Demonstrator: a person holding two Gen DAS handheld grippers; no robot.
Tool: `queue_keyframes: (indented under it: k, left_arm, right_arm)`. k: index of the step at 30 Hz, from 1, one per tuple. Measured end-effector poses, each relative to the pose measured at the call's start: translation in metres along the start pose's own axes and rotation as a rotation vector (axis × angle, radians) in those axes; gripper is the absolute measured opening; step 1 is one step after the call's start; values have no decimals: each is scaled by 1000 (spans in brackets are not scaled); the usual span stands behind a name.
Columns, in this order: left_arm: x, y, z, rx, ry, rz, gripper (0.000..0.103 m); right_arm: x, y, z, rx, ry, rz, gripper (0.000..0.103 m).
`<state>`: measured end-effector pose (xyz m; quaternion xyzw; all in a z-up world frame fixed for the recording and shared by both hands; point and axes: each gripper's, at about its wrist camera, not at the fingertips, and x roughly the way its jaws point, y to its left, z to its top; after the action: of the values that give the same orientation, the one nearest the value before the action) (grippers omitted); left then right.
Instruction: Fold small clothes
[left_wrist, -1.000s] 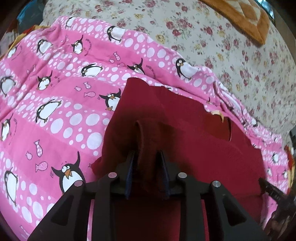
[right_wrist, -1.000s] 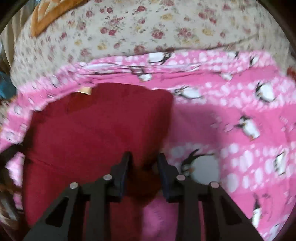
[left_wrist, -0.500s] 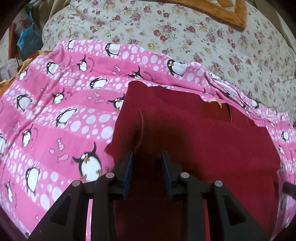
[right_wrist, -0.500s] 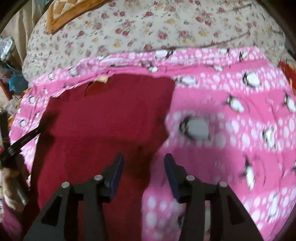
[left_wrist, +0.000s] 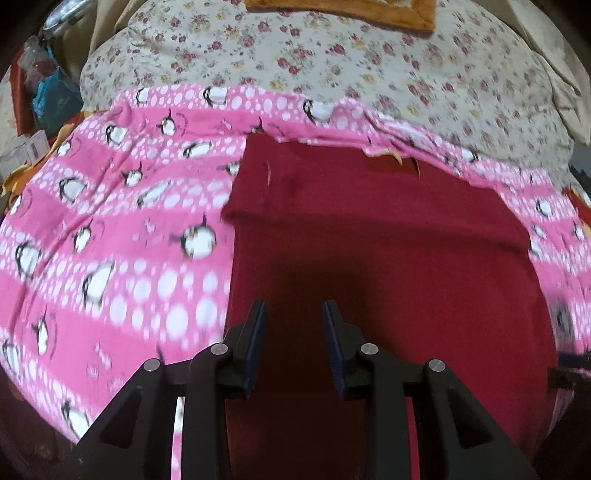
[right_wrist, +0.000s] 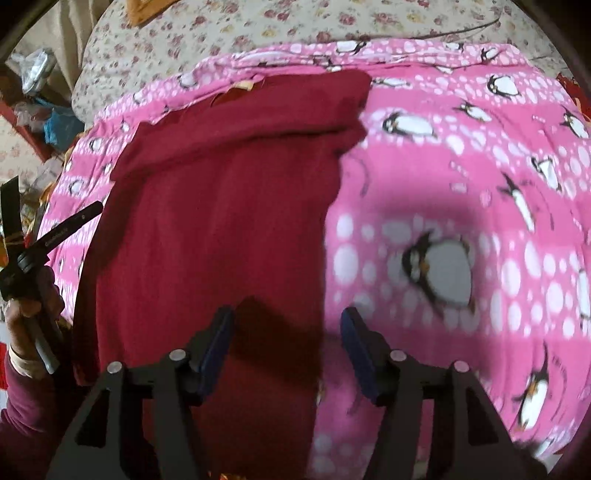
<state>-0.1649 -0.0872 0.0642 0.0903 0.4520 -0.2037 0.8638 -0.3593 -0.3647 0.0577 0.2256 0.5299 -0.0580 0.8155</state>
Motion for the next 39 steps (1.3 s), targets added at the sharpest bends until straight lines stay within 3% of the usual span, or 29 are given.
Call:
queue_keyframes:
  k: [11, 18, 26, 32, 39]
  left_arm:
    - [-19, 13, -56, -18, 80, 18, 11]
    - [-30, 15, -78, -18, 99, 10, 11]
    - [-45, 37, -112, -161, 216, -157, 11]
    - [-49, 39, -136, -156, 276, -157, 11]
    - [-49, 46, -136, -196, 280, -164, 11]
  right_arm:
    - [-3, 15, -48, -70, 50, 4, 74]
    - [-5, 15, -65, -71, 85, 54, 75]
    - [-2, 10, -79, -41, 171, 150, 75]
    - [5, 11, -87, -23, 219, 216, 75]
    - [11, 14, -90, -17, 250, 251, 76]
